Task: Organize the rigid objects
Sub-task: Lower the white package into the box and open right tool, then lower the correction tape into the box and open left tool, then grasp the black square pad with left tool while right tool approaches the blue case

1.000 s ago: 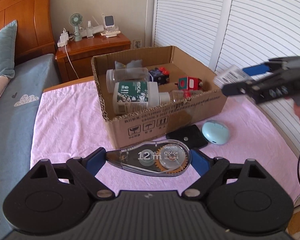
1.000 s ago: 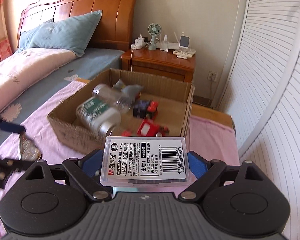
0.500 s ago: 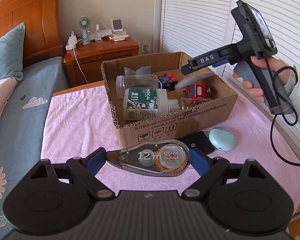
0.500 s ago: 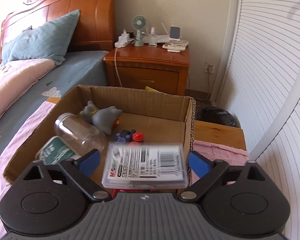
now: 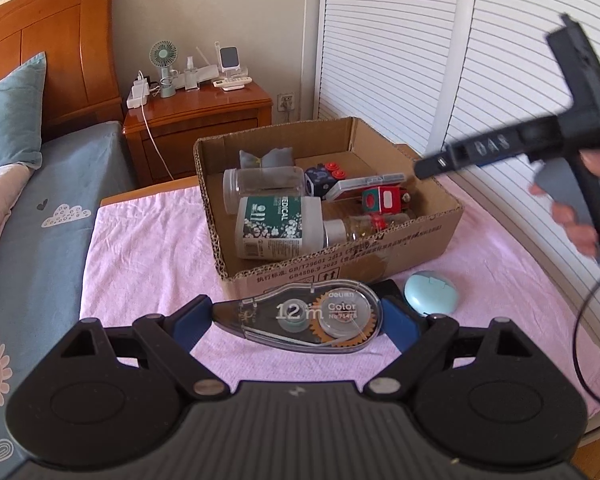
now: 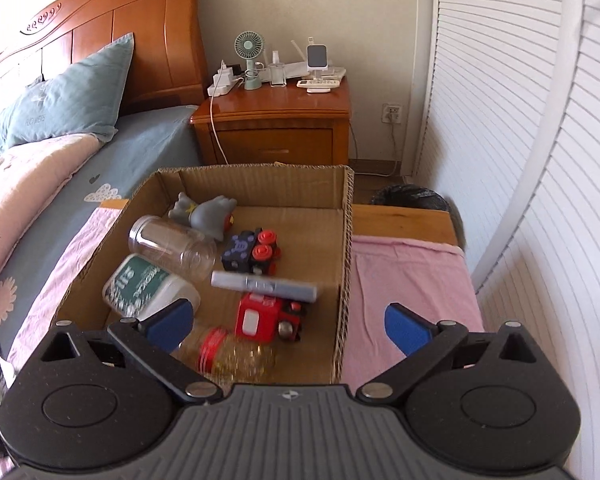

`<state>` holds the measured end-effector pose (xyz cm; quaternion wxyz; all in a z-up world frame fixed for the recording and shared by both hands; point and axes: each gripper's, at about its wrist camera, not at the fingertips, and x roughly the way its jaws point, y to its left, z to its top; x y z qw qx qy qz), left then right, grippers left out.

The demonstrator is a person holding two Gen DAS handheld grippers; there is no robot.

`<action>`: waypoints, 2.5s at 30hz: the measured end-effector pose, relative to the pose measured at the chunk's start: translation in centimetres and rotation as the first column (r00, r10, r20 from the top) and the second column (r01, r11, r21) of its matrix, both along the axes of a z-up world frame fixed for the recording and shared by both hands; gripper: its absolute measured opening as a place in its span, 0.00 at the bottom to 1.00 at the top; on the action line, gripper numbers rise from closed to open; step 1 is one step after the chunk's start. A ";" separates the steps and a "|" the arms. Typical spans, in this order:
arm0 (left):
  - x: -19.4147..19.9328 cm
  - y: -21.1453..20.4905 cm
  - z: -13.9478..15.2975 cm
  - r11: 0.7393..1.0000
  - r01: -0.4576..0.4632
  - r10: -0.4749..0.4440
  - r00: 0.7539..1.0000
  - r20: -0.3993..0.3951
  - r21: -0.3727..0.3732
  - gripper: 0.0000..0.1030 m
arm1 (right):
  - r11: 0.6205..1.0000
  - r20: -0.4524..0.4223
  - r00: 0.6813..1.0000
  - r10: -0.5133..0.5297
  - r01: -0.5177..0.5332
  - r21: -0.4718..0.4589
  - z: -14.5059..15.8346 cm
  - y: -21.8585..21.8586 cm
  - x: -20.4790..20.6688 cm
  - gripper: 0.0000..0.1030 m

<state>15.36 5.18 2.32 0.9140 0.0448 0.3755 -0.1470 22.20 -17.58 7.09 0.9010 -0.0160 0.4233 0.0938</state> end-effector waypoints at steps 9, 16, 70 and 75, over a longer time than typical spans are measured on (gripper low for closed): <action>2.7 -1.7 0.3 1.000 0.004 -0.004 1.000 0.008 0.015 0.87 | 0.994 -0.018 0.994 -0.107 0.106 -0.017 -2.1 -1.0 -7.6 1.00; 6.7 -1.8 -0.9 0.997 -0.074 0.074 0.997 -0.003 0.025 0.87 | 0.991 -0.021 0.991 -0.133 0.133 -0.005 -3.6 -1.8 -9.8 1.00; -1.1 -2.4 -4.4 0.975 -0.222 0.224 0.968 -0.116 0.029 0.95 | 0.995 -0.023 0.999 0.037 -0.039 -0.092 -11.3 0.3 -6.4 1.00; -0.8 -3.2 -4.9 0.978 -0.207 0.210 0.969 -0.130 0.034 0.95 | 0.995 -0.015 0.999 -0.030 0.028 -0.098 -11.3 -0.4 -6.1 1.00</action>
